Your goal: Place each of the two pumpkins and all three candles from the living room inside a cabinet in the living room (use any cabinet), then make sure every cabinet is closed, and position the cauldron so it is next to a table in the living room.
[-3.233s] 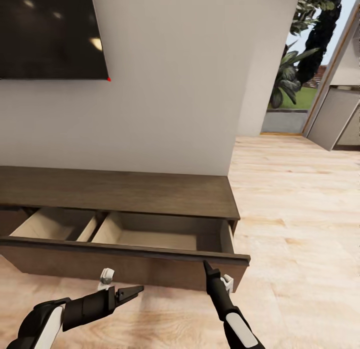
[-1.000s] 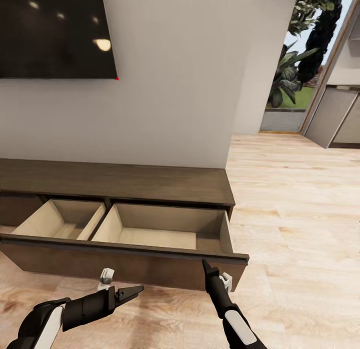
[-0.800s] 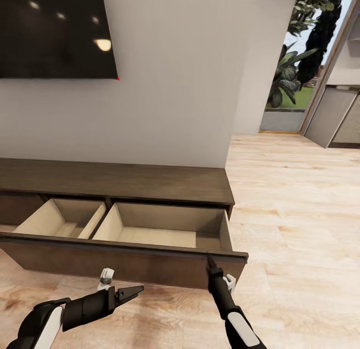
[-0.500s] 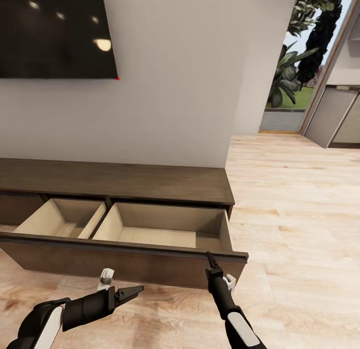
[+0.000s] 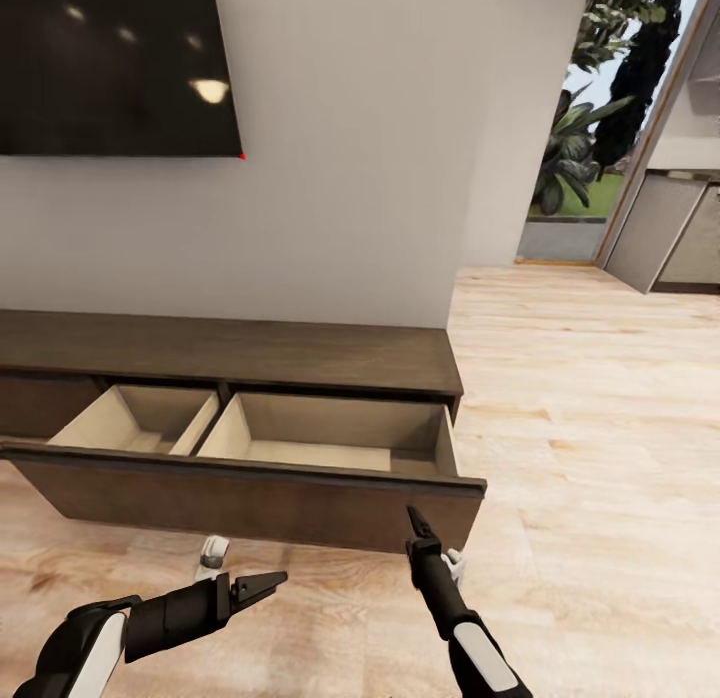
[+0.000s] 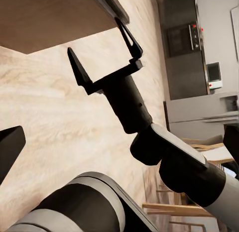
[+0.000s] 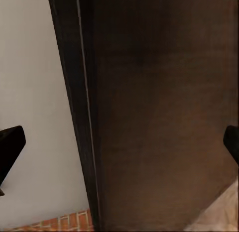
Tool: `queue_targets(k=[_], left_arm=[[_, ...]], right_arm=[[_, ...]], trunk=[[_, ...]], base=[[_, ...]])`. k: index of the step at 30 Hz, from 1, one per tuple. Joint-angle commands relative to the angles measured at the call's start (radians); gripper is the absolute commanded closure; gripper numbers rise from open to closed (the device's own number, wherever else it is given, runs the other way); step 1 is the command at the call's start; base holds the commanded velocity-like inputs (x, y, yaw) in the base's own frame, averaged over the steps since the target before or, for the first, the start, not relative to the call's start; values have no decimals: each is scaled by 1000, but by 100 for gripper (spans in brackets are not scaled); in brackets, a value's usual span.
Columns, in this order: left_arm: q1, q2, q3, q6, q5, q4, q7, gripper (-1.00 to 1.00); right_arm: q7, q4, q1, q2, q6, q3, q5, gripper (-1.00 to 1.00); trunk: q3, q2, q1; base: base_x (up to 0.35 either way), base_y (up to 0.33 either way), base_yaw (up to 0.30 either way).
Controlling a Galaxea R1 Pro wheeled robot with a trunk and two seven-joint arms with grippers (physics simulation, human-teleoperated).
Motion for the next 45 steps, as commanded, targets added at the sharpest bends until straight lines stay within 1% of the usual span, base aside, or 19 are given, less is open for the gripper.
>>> queue_targets(k=[1, 3, 5, 8, 11, 13, 14, 15, 17, 18, 19, 21, 23, 25, 28, 31, 34, 38, 45], left_arm=[[0, 0, 2, 4, -2, 0, -4, -100], [0, 0, 5, 5, -1, 0, -3, -100], [0, 0, 8, 6, 0, 0, -3, -100], [-1, 1, 12, 8, 2, 0, -3, -100], [-2, 3, 24, 8, 2, 0, -3, -100], [-2, 3, 34, 8, 1, 0, -1, -100], [-2, 4, 36, 8, 0, 0, -1, -100], [-2, 5, 39, 8, -2, 0, 1, -100], [-2, 6, 39, 8, -6, 0, 2, -100], [-2, 6, 37, 8, -9, 0, 6, -100], [-2, 6, 35, 8, -10, 0, 8, -100], [-2, 6, 34, 8, -18, 4, 12, -100], [-2, 7, 35, 8, -50, 7, 14, -100], [-2, 6, 34, 8, -95, 22, 14, -100], [-2, 5, 37, 8, -148, 55, 14, -100], [-3, 6, 39, 8, -177, 68, 14, -100], [-3, 5, 38, 8, -187, 71, 13, -100], [-4, 5, 37, 8, -189, 72, 14, -100], [-4, 3, 36, 8, -191, 72, 14, -100]], right_arm=[[-23, -1, -2, 1, 56, -2, -9, -100], [-101, -2, -21, 1, 197, 0, -9, -100], [-125, -2, -26, 1, 244, -4, -15, -100], [-140, -1, -28, -11, 300, -10, -22, -100], [-230, 1, -25, -21, 346, -14, -25, -100], [-259, 0, -17, -55, 445, -22, -25, -100], [-265, -1, -16, -80, 497, -23, -25, -100], [-273, 0, -15, -148, 619, -24, -20, -100], [-276, 1, -13, -192, 696, -23, -17, -100], [-277, 13, -12, -224, 751, -22, -14, -100], [-277, 38, -11, -235, 766, -21, -13, -100], [-273, 151, -10, -250, 783, -22, -11, -100], [-269, 227, -11, -255, 786, -22, -11, -100], [-268, 257, -10, -255, 786, -19, -9, -100], [-270, 270, -10, -252, 785, -18, -9, -100], [-276, 274, -10, -248, 784, -17, -6, -100], [-277, 279, -10, -246, 764, -16, -4, -100], [-276, 287, -10, -243, 696, -17, -5, -100], [-271, 287, -10, -241, 669, -20, -9, -100]], trunk=[[-1, 0, 0], [-1, 0, 0], [-1, 0, 0], [11, 0, -2], [22, 1, -3], [30, 2, -4], [34, 2, -4], [38, 2, -5], [46, 2, -6], [49, 3, -6], [53, 3, -7], [60, 17, -14], [66, 31, -22], [72, 45, -30], [82, 66, -41], [91, 87, -53], [100, 108, -64], [113, 136, -80], [135, 185, -106]], base=[[-50, 0, 0], [-15, 0, 0], [-4, 0, 0], [0, 0, 0], [0, 0, 0], [0, 0, 0], [0, 0, 0], [0, 0, 0], [0, 0, 0], [0, 0, 0], [0, 0, 0], [0, 0, 0], [0, 0, 0], [0, 0, 0], [0, 0, 0], [0, 0, 0], [0, 0, 0], [0, 0, 0], [0, 0, 0]])
